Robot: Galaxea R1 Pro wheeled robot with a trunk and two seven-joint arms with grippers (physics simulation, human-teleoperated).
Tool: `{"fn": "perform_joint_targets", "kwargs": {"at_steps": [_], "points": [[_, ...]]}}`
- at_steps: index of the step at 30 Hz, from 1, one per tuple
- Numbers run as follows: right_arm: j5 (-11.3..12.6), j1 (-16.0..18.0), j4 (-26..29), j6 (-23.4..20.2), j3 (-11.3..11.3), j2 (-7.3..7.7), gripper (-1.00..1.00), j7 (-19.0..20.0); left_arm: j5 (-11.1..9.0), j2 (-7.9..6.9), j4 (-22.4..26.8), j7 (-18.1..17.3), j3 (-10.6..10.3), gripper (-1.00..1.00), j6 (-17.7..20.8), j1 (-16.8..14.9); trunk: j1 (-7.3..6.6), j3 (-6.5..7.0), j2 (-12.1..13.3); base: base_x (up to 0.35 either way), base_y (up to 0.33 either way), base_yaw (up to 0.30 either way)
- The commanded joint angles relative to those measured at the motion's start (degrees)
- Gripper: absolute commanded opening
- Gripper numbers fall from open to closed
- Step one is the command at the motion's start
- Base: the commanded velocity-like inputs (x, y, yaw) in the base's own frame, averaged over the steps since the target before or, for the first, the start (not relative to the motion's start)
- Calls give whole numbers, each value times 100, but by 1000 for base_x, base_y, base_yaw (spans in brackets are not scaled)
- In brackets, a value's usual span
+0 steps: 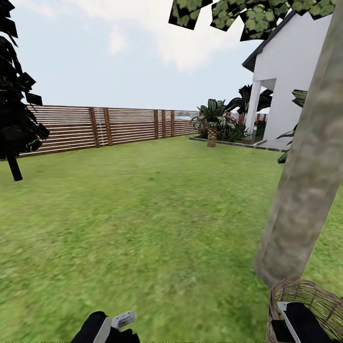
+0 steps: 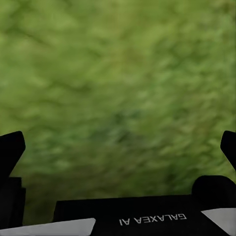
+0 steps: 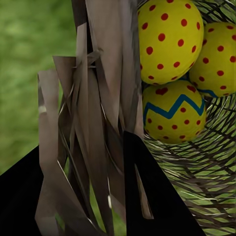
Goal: Take the three Easter eggs out of the wicker basket on the lawn in the garden, then place them on the lawn next to a single tree (choose any tree) so that all three eggs are next to the same tree and none are left in the basket.
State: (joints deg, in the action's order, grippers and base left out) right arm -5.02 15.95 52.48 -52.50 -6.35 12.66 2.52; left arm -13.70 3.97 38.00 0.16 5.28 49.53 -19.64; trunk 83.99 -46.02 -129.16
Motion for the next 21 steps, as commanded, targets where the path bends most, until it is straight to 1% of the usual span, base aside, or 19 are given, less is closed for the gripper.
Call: {"fn": "perform_joint_targets", "kwargs": {"at_steps": [1, 21], "points": [[-130, 6, 8, -24, -15, 10, -100, 30, -10, 7, 6, 2, 32, 100, 30, -3, 21, -24, -44, 0, 0, 0], [-138, 6, 8, -24, -15, 8, -100, 30, -10, 7, 9, 3, 34, 100, 30, -3, 461, -383, -847, 0, 0, 0]]}}
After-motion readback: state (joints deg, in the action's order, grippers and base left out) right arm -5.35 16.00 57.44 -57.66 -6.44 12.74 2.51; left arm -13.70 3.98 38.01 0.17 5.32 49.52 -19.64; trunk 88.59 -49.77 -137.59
